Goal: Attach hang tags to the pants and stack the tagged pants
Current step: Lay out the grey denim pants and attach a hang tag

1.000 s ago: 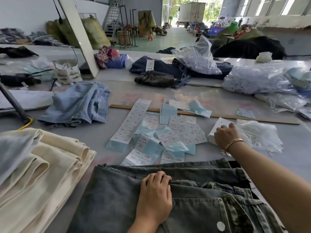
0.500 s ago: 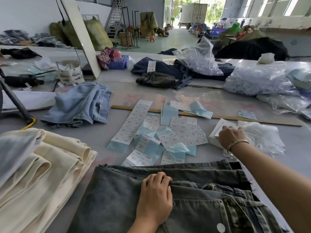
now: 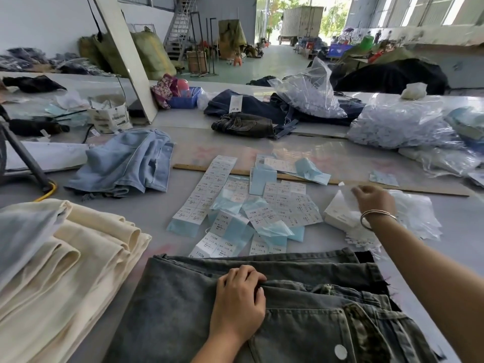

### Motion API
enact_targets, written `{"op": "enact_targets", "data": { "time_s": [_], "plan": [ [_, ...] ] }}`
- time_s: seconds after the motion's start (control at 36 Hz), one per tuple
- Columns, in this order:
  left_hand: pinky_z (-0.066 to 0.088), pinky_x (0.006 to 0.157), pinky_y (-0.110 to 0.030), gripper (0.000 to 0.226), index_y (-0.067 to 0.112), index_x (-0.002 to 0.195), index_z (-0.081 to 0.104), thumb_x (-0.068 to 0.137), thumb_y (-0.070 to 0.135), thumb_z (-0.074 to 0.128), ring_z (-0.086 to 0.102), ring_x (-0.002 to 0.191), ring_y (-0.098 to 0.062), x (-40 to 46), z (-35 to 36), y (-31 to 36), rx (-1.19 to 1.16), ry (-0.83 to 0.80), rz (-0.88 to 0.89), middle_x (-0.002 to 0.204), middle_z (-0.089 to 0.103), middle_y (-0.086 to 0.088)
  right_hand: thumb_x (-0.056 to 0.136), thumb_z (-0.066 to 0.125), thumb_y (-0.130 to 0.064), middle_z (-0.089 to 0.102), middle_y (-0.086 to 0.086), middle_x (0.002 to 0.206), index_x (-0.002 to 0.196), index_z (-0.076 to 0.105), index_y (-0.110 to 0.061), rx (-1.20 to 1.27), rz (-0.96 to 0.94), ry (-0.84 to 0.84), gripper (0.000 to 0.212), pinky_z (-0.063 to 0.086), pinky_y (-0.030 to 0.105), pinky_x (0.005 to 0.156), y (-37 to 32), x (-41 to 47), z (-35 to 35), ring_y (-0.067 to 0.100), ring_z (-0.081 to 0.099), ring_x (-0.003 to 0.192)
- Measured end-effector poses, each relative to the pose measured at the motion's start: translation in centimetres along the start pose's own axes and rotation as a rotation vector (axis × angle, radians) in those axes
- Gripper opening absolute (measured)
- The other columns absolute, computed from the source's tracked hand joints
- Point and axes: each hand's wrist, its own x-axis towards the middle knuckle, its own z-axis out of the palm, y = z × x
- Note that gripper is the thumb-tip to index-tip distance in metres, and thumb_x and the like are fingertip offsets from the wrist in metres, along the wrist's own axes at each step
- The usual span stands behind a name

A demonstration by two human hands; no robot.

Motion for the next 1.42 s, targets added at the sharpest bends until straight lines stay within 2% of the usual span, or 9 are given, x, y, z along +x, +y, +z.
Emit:
{"op": "enact_targets", "data": {
  "time_s": [0.11, 0.19, 0.36, 0.44, 0.56, 0.69, 1.0, 1.22, 1.42],
  "plan": [
    [0.032, 0.099, -0.023, 0.018, 0.040, 0.102, 0.063, 0.092, 0.036, 0.050, 0.048, 0.107, 0.002, 0.6, -0.7, 0.0, -0.144, 0.012, -0.081, 0.108, 0.056, 0.025, 0.089, 0.060, -0.031, 0.068, 0.027, 0.100, 0.102, 0.072, -0.001, 0.192, -0.014, 0.217, 0.035, 0.043, 0.039, 0.080, -1.1, -1.5, -2.3, 0.040, 0.061, 0.095],
    [0.034, 0.105, -0.032, 0.020, 0.040, 0.092, 0.068, 0.096, 0.040, 0.049, 0.057, 0.106, -0.001, 1.6, -2.1, 0.9, -0.522, -0.026, -0.293, 0.101, 0.065, 0.024, 0.084, 0.068, -0.020, 0.071, 0.019, 0.084, 0.085, 0.072, 0.001, 0.192, -0.447, 0.312, 0.021, 0.043, 0.033, 0.072, -2.9, -5.1, -3.4, 0.033, 0.065, 0.075],
    [0.045, 0.086, -0.033, 0.057, 0.018, 0.116, 0.063, 0.084, 0.061, 0.042, 0.068, 0.094, -0.017, 4.2, -3.9, 3.1, -1.444, -0.218, -0.510, 0.110, 0.072, -0.004, 0.068, 0.083, -0.023, 0.073, -0.008, 0.088, 0.074, 0.072, -0.027, -0.035, -1.253, 0.027, 0.013, 0.043, 0.035, 0.094, -4.8, -16.1, -1.1, 0.014, 0.068, 0.088],
    [0.054, 0.083, -0.044, 0.032, 0.012, 0.110, 0.065, 0.097, 0.037, 0.050, 0.069, 0.090, -0.027, 5.3, -3.7, 3.3, -1.387, -0.160, -0.593, 0.100, 0.073, -0.012, 0.082, 0.063, -0.042, 0.072, -0.015, 0.094, 0.081, 0.074, -0.033, -0.077, -1.470, -0.189, 0.014, 0.039, 0.037, 0.102, -4.5, -19.0, 0.5, 0.006, 0.066, 0.097],
    [0.049, 0.055, -0.023, 0.016, 0.015, 0.090, 0.061, 0.097, 0.023, 0.049, 0.064, 0.075, -0.018, 5.9, -2.6, 1.4, -0.890, -0.032, -0.571, 0.089, 0.067, -0.007, 0.088, 0.049, -0.042, 0.070, -0.011, 0.105, 0.104, 0.071, -0.029, -0.003, -1.196, -0.428, 0.030, 0.046, 0.039, 0.098, -5.1, -17.7, 1.7, 0.009, 0.063, 0.101],
    [0.051, 0.059, -0.016, 0.015, 0.023, 0.100, 0.061, 0.100, 0.030, 0.048, 0.067, 0.079, -0.009, 4.8, -1.6, 0.5, -0.825, -0.104, -0.321, 0.093, 0.069, 0.002, 0.096, 0.052, -0.016, 0.063, 0.001, 0.124, 0.118, 0.066, -0.019, -0.066, -0.733, -0.486, 0.027, 0.043, 0.032, 0.101, -6.2, -12.7, 4.9, 0.018, 0.056, 0.115],
    [0.059, 0.079, -0.033, 0.015, 0.020, 0.103, 0.064, 0.093, 0.030, 0.061, 0.070, 0.088, -0.009, 4.3, -0.9, 0.0, -0.861, -0.126, -0.202, 0.100, 0.073, 0.003, 0.098, 0.044, -0.027, 0.031, -0.002, 0.154, 0.142, 0.043, -0.024, -0.480, -0.777, -0.737, 0.044, 0.041, 0.039, 0.103, -8.6, -10.3, 10.9, 0.027, 0.044, 0.131],
    [0.058, 0.081, -0.037, 0.019, 0.014, 0.103, 0.066, 0.093, 0.029, 0.062, 0.070, 0.089, -0.011, 4.7, -0.3, -0.4, -0.824, -0.136, -0.194, 0.099, 0.072, 0.001, 0.103, 0.035, -0.033, 0.065, 0.004, 0.110, 0.111, 0.062, -0.013, -0.616, -0.988, -0.530, 0.034, 0.050, 0.032, 0.085, -8.1, -11.0, 11.4, 0.022, 0.058, 0.104],
    [0.050, 0.094, -0.028, 0.025, 0.015, 0.108, 0.071, 0.092, 0.031, 0.060, 0.052, 0.116, 0.002, 4.4, 0.6, -0.3, -0.649, -0.017, -0.017, 0.143, 0.030, 0.023, 0.098, 0.044, -0.029, 0.066, 0.004, 0.104, 0.101, 0.071, -0.013, -0.439, -0.720, -0.531, 0.031, 0.048, 0.030, 0.071, -8.3, -11.1, 10.9, 0.024, 0.062, 0.092]
  ]
}}
